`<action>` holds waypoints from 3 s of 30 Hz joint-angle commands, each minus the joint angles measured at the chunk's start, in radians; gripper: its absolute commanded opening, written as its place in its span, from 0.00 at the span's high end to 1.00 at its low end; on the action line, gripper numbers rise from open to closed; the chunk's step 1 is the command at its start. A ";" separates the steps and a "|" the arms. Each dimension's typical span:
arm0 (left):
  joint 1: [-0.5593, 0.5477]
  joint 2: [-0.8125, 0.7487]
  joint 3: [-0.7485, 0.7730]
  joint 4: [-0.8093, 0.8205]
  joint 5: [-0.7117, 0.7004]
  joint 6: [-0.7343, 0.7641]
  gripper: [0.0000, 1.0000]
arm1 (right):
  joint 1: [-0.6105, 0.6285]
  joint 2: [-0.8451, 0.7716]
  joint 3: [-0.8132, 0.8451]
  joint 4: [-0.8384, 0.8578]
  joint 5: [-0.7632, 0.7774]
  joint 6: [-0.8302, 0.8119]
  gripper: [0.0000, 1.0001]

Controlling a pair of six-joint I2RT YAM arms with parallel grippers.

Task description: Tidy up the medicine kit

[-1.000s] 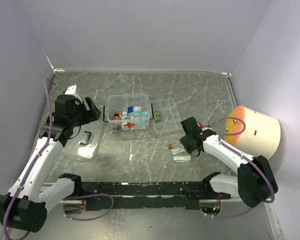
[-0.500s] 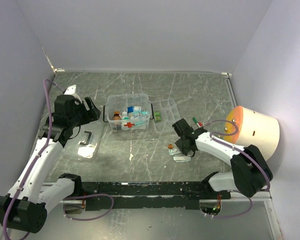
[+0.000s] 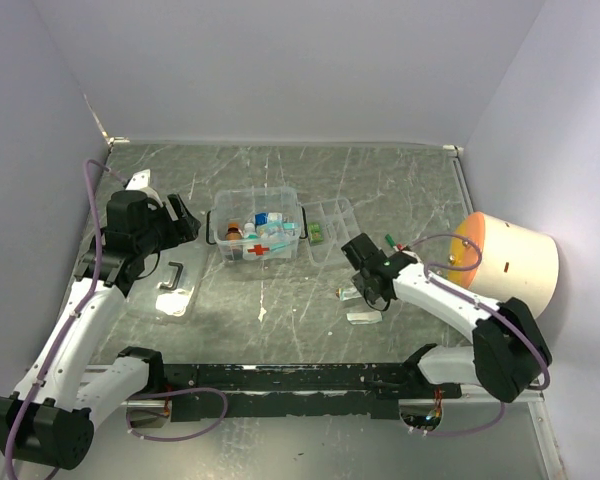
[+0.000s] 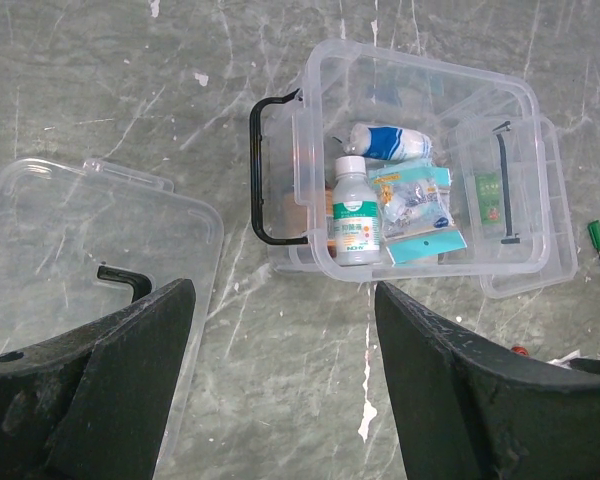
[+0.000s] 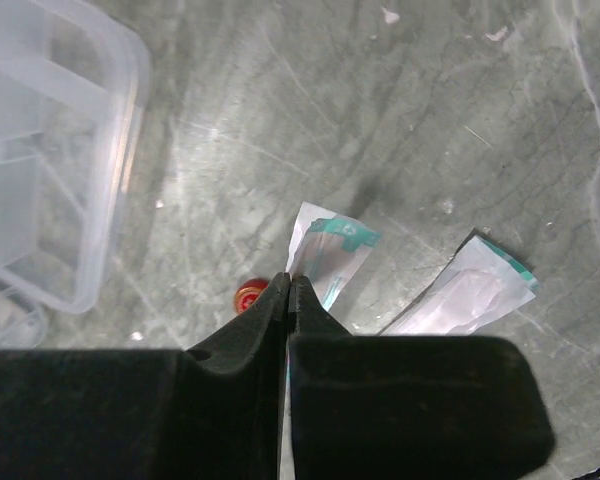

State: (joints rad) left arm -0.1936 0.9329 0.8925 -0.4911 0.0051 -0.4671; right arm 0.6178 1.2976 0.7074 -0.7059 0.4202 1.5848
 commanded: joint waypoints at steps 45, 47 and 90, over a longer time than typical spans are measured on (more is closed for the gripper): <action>-0.023 0.002 0.006 0.013 -0.029 0.017 0.17 | -0.049 0.413 0.336 0.272 0.054 -0.131 1.00; -0.023 0.001 0.006 0.011 -0.031 0.018 0.17 | -0.049 0.409 0.341 0.263 0.046 -0.134 0.97; -0.027 -0.008 0.010 0.014 -0.033 0.027 0.17 | 0.086 -0.090 -0.059 -0.197 -0.044 0.050 0.73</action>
State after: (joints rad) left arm -0.2134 0.9348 0.8925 -0.4915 -0.0135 -0.4519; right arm 0.6930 1.2263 0.6464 -0.8471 0.3515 1.5555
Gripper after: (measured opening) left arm 0.829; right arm 0.267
